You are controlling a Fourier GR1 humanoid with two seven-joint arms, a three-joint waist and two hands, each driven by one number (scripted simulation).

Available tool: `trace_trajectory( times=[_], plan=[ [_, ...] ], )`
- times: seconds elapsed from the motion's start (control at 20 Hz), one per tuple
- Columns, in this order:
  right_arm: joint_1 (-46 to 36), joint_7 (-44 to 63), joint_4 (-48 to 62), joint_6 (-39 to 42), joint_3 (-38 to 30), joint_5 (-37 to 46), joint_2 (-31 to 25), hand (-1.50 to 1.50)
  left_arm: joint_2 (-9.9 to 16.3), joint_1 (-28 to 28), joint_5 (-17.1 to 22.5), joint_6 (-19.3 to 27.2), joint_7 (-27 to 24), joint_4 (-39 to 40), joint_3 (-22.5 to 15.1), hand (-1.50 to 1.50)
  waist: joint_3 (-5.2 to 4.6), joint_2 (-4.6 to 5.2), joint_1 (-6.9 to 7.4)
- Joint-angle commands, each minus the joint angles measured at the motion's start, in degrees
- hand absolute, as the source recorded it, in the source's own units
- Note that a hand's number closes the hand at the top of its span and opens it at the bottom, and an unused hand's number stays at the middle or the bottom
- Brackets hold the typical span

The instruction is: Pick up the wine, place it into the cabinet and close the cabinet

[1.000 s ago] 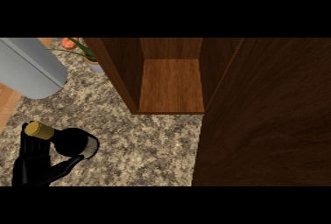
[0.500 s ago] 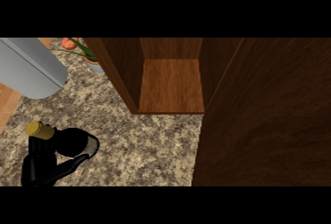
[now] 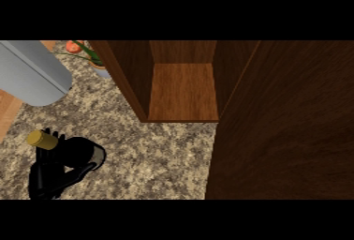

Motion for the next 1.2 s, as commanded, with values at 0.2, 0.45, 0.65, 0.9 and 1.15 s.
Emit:
trace_trajectory(
  times=[0.2,0.45,0.65,0.9,1.15],
  plan=[
    [3.07,0.12,-6.03,1.14,-1.56,-1.9,-0.16,-1.5,0.78,-4.13,2.23,-2.63,-4.88,7.16,1.31,-1.5,0.02,0.03,0.03],
    [-1.31,3.89,-5.25,-1.07,0.78,0.84,0.69,-1.5,2.38,-4.43,3.62,-8.12,-1.83,6.73,-0.67,1.5,0.0,-0.02,0.18],
    [2.3,3.12,-8.35,0.49,-1.25,-1.61,-0.4,-1.5,1.33,-5.31,-0.71,-6.99,-7.71,9.86,-2.9,1.5,0.01,-0.01,-0.06],
    [-0.11,1.22,-3.68,-0.01,-1.87,-1.33,-0.05,-1.5,2.68,-6.84,-8.85,-0.15,-12.14,9.73,-5.68,1.5,0.02,0.02,-0.11],
    [3.27,-0.19,-5.52,1.47,-1.18,-1.68,0.01,-1.5,6.05,-5.62,-9.81,-10.1,-10.16,8.29,-10.3,1.5,0.05,-0.08,-0.17]
  ],
)
